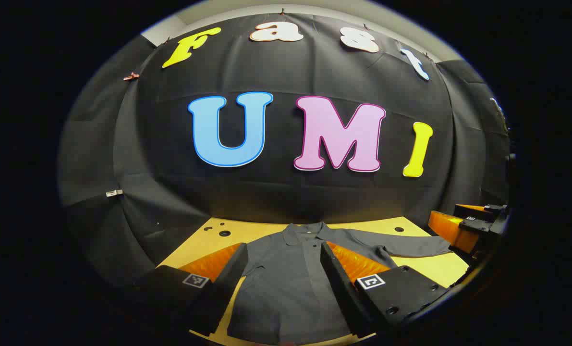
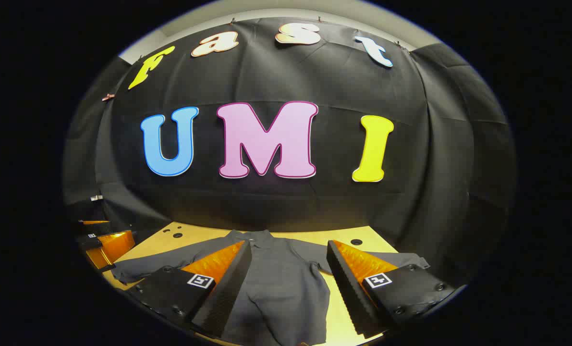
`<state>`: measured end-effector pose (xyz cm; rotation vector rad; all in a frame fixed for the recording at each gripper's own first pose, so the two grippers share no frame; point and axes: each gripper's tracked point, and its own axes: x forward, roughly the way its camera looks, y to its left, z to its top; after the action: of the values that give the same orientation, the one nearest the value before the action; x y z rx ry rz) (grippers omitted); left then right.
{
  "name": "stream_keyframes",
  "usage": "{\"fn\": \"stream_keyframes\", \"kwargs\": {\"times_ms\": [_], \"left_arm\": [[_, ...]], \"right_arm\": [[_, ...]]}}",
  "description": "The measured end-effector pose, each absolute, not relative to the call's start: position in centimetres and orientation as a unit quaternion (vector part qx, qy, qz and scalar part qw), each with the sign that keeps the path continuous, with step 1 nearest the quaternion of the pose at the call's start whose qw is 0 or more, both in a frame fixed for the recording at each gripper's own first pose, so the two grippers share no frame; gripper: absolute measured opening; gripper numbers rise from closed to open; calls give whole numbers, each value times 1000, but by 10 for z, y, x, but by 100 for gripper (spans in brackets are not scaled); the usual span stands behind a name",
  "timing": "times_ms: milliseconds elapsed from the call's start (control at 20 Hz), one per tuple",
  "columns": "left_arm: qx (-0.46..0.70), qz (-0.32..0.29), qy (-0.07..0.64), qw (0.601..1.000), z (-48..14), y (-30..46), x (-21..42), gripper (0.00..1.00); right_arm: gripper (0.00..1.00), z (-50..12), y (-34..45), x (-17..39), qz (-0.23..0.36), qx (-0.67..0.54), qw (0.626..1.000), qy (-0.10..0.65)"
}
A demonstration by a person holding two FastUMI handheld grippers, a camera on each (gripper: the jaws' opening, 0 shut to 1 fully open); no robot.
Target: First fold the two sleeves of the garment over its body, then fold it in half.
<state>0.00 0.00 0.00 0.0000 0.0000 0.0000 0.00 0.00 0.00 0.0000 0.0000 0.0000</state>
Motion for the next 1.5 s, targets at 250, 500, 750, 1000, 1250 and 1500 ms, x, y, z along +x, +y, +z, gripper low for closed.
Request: {"fn": "stream_keyframes", "kwargs": {"times_ms": [250,500,750,1000,1250,1500], "left_arm": [[-15,10,22,1000,-12,10,6,96],[-23,10,39,999,-21,14,10,96],[-21,17,42,999,-21,19,16,96],[-23,11,45,999,-23,16,19,96],[-24,19,47,998,-27,20,20,96],[-17,17,53,998,-31,16,17,96]], "right_arm": [[98,-10,-6,8,-8,-5,1000,13],[98,-23,-15,17,-21,7,999,34],[98,-36,-20,24,-26,23,998,50],[96,-38,-22,24,-29,18,998,50],[96,-34,-39,30,-65,6,997,41],[96,-41,-71,40,-100,20,993,54]]}}
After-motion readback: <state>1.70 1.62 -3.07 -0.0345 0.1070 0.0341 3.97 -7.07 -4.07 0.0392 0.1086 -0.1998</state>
